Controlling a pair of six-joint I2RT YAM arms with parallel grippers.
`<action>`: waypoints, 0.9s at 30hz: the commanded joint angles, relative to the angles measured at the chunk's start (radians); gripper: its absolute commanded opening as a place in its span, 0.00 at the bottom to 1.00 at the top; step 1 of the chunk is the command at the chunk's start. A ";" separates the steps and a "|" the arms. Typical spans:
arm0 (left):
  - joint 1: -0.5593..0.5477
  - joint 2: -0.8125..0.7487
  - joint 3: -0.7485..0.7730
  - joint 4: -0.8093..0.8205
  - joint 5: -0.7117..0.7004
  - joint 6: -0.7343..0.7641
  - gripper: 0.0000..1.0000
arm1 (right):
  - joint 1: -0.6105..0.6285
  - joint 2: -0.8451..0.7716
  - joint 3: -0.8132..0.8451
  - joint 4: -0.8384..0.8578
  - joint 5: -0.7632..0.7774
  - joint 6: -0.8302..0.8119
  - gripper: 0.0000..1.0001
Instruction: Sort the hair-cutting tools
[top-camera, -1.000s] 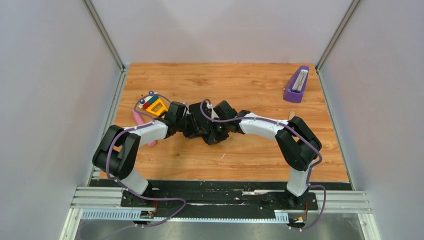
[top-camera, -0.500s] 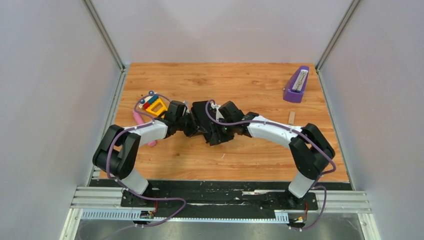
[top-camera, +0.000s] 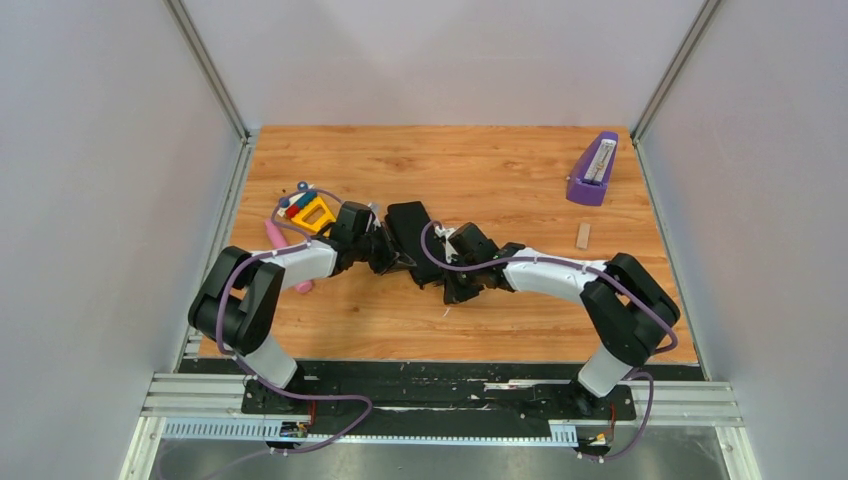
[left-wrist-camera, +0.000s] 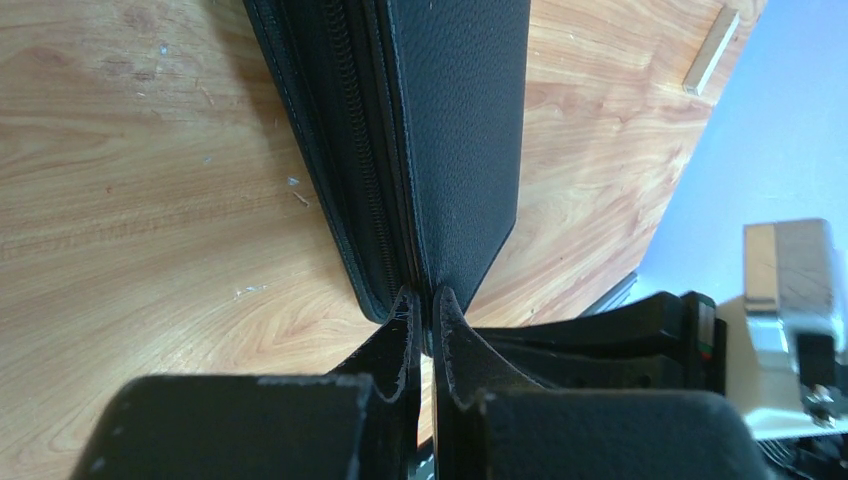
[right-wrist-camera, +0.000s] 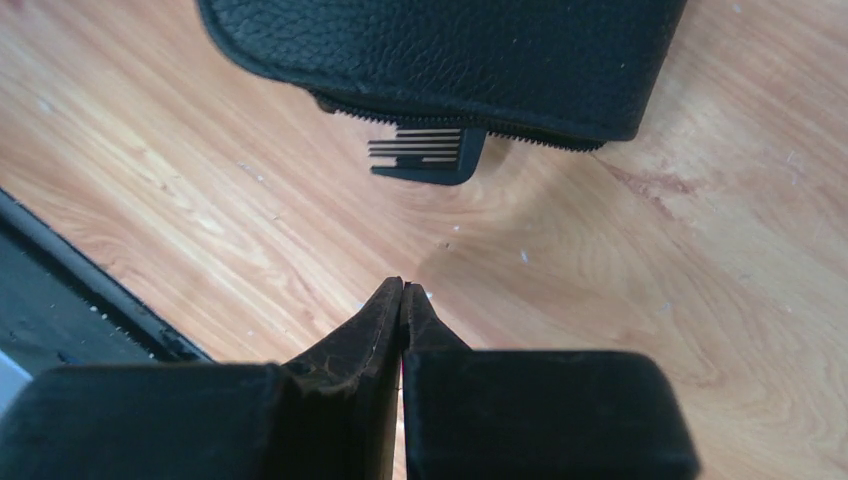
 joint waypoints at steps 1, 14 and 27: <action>-0.007 0.000 0.020 0.032 0.029 0.004 0.02 | 0.005 0.047 0.026 0.105 0.044 -0.011 0.03; -0.030 0.023 0.021 0.050 0.054 -0.001 0.00 | -0.001 0.149 0.124 0.313 0.131 -0.012 0.01; -0.035 0.032 0.015 0.091 0.042 -0.044 0.00 | -0.003 -0.096 -0.068 0.374 0.170 0.006 0.29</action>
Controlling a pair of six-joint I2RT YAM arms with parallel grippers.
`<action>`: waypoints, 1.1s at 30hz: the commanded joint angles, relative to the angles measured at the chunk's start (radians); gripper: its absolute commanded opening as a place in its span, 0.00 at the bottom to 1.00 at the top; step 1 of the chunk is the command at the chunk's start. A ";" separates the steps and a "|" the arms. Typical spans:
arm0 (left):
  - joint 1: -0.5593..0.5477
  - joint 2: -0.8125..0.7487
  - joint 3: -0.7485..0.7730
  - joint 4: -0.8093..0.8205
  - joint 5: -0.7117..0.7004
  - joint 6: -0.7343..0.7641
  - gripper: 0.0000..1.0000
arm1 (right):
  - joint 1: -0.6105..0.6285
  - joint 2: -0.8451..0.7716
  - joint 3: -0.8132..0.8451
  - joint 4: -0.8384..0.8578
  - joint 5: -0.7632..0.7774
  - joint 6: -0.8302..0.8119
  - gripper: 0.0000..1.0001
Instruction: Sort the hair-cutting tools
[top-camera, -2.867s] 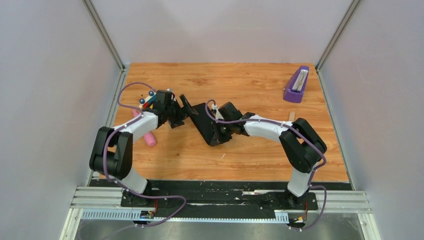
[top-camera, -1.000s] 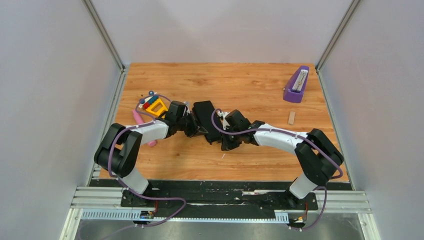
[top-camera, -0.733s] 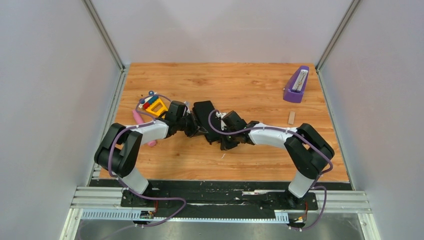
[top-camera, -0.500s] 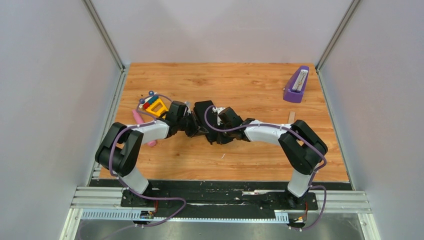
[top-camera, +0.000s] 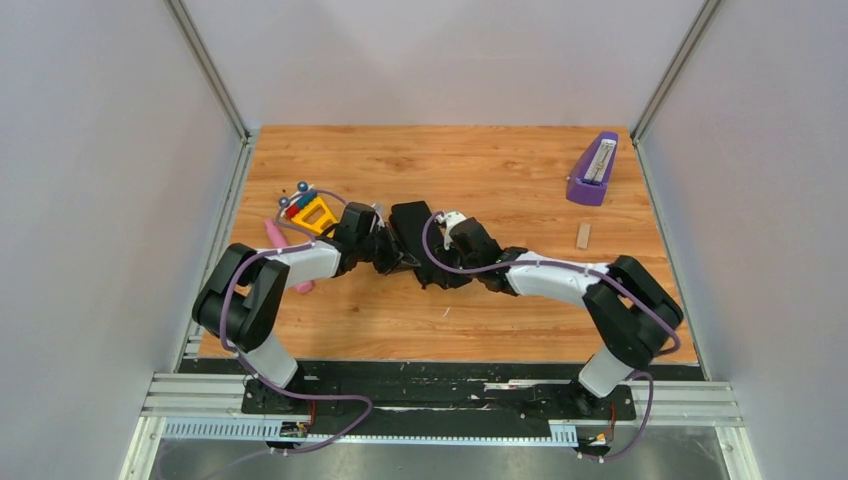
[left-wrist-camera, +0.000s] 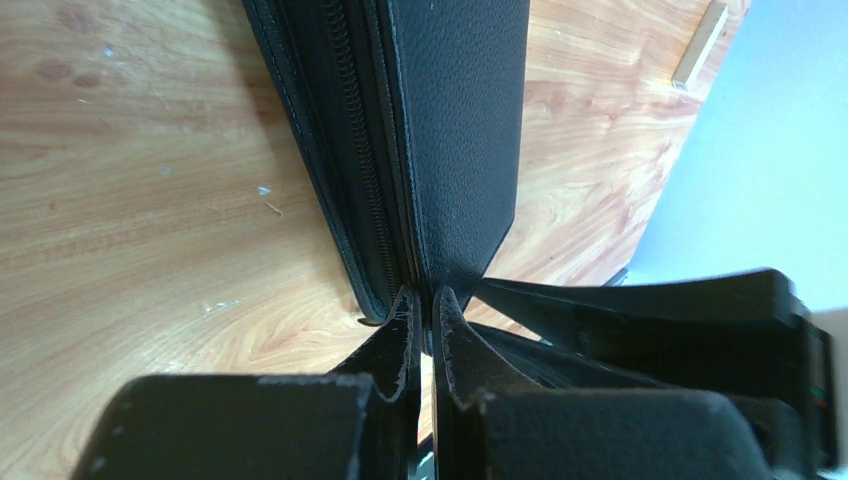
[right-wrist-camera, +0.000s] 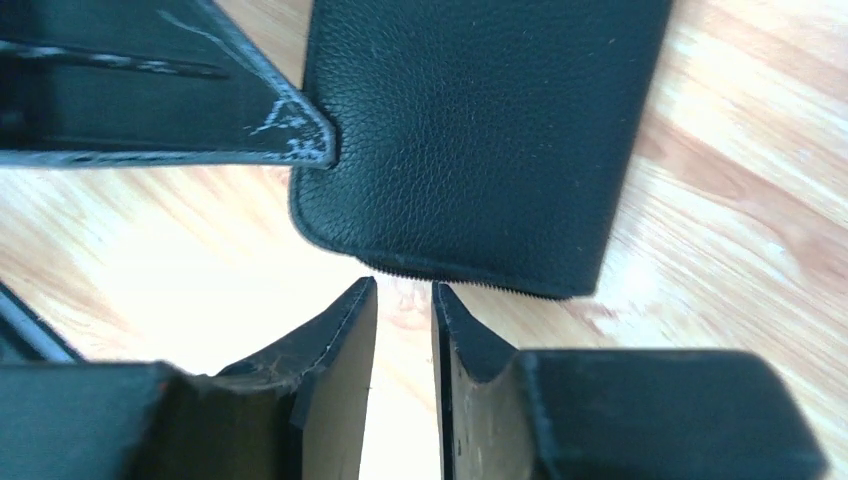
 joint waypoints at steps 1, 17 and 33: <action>-0.018 0.008 0.013 0.052 0.038 -0.026 0.00 | -0.003 -0.173 -0.079 0.139 0.050 0.005 0.29; -0.019 0.029 0.004 0.099 0.030 -0.080 0.00 | 0.010 -0.124 -0.090 0.146 -0.143 0.011 0.31; -0.026 0.195 0.004 0.254 0.062 -0.154 0.00 | 0.059 0.058 -0.020 0.102 0.182 0.119 0.44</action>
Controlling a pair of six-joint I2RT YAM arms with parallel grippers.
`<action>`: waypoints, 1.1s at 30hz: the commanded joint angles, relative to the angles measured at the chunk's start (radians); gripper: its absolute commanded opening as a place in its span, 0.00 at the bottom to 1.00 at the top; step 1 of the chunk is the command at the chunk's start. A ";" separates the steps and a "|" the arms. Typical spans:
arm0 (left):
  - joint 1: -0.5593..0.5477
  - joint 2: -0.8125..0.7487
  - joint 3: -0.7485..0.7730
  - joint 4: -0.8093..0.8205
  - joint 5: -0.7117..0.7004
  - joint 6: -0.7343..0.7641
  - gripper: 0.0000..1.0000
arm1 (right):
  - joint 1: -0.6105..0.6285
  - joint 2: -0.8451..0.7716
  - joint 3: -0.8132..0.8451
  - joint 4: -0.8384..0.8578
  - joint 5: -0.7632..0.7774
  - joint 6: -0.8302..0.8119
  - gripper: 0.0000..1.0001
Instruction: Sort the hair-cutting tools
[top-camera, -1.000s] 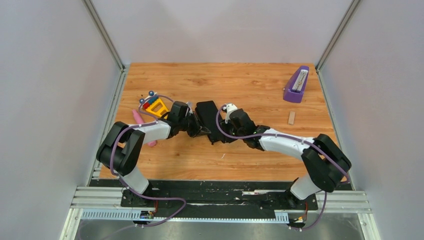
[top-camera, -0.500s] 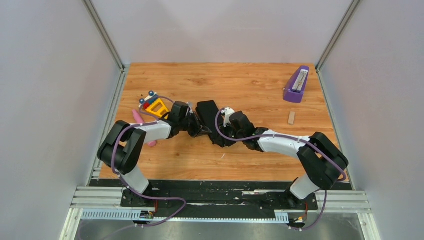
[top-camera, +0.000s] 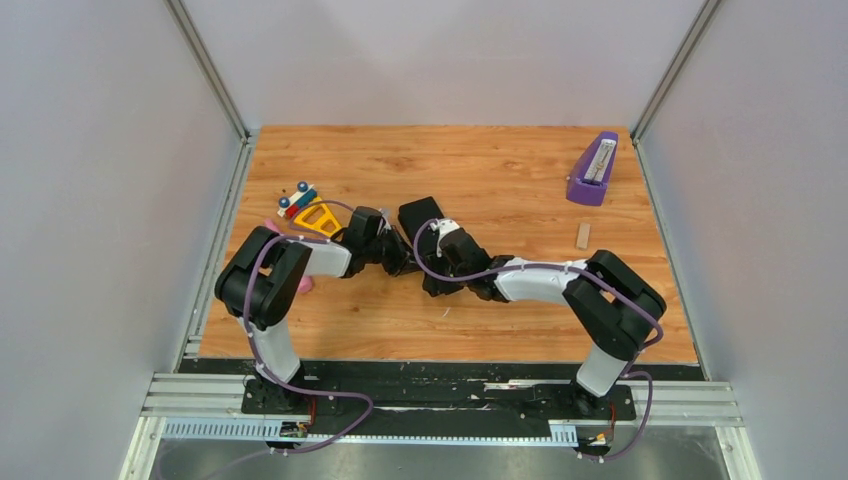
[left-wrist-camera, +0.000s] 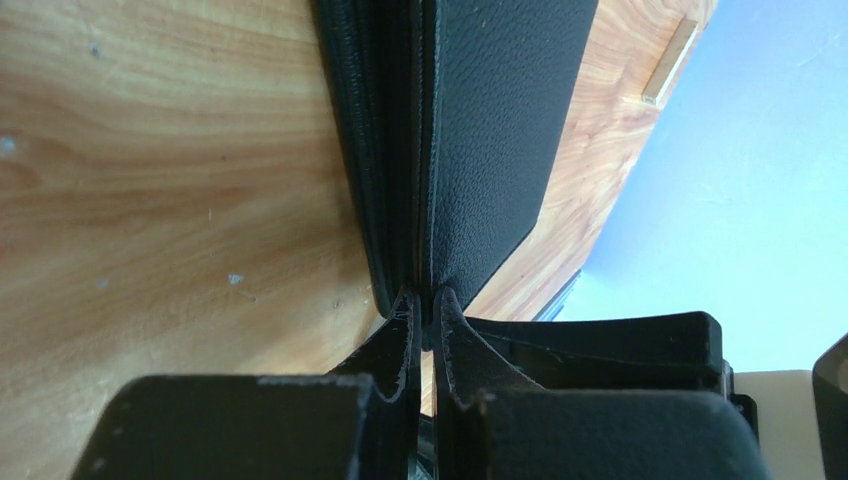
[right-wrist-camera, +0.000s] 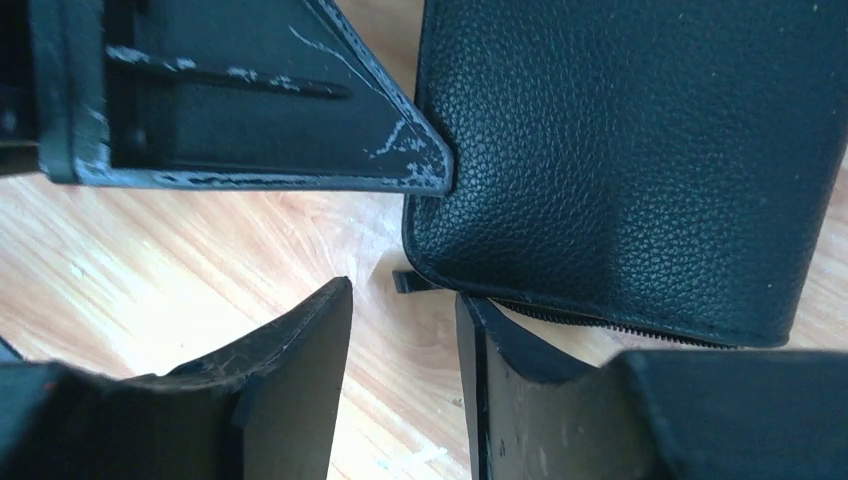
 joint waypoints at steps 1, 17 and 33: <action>-0.010 0.066 0.005 0.074 0.009 -0.028 0.00 | 0.008 0.047 0.046 -0.024 0.132 0.058 0.45; -0.012 0.096 0.003 0.107 0.015 -0.051 0.00 | 0.022 0.223 0.202 -0.341 0.474 0.156 0.28; 0.001 0.078 -0.012 0.073 -0.008 -0.034 0.00 | 0.011 0.099 0.099 -0.345 0.453 0.127 0.00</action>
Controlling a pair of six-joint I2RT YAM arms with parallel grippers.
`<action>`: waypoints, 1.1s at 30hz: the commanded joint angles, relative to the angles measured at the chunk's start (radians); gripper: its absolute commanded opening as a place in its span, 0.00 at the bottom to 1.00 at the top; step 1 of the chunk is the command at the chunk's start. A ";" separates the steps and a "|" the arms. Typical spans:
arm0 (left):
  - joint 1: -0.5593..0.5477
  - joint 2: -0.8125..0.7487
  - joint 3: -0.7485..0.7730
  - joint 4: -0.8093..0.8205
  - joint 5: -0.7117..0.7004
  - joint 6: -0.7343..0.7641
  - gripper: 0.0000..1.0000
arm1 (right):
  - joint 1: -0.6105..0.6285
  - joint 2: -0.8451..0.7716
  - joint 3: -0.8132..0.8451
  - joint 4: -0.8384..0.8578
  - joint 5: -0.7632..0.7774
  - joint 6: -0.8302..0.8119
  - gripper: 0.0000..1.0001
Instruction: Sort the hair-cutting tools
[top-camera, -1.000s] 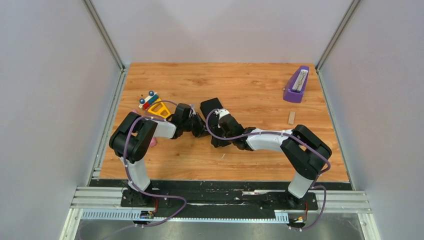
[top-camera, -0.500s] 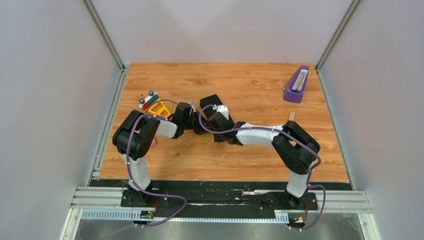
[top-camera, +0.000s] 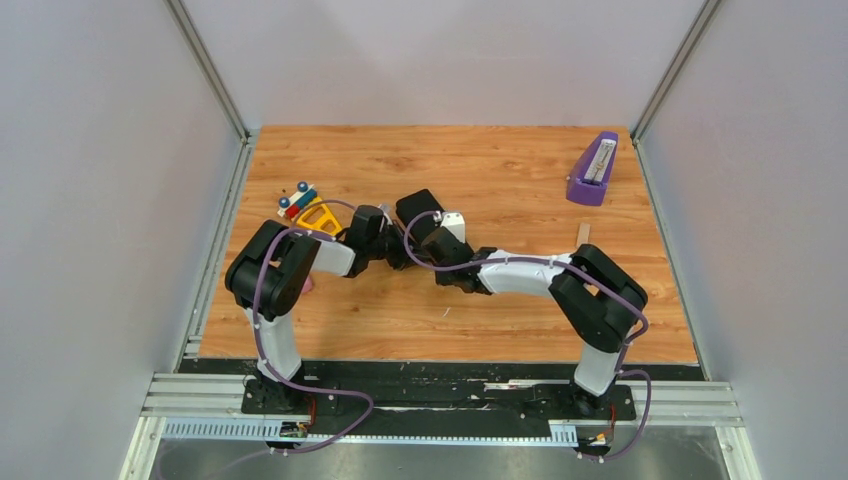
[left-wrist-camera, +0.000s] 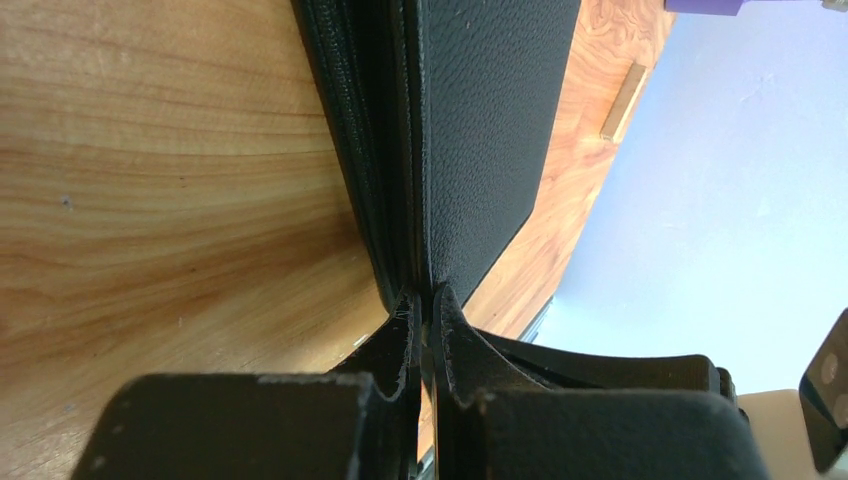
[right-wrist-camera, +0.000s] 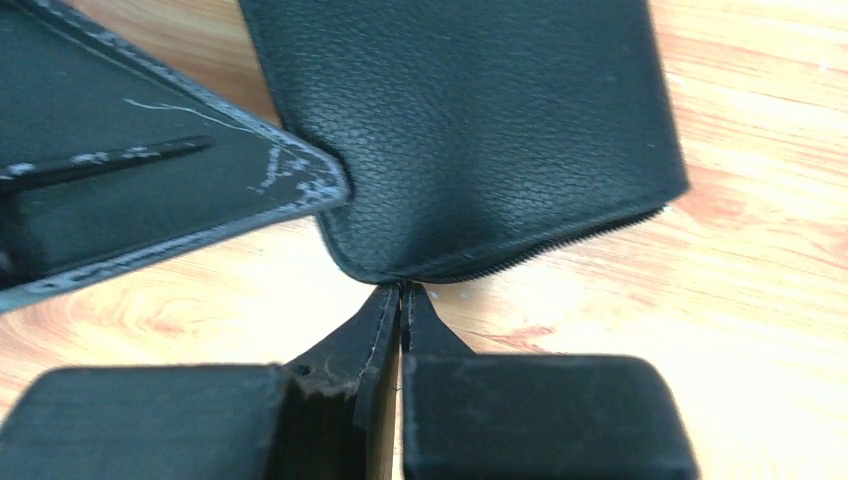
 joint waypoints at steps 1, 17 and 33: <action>0.007 -0.015 -0.029 -0.108 0.002 0.045 0.00 | -0.041 -0.017 -0.080 -0.122 0.052 -0.023 0.00; 0.085 -0.079 0.005 -0.424 -0.050 0.342 0.00 | -0.258 -0.111 -0.173 -0.145 0.032 0.021 0.00; 0.084 -0.042 0.122 -0.620 -0.047 0.554 0.00 | -0.325 -0.272 -0.254 -0.115 0.007 0.026 0.00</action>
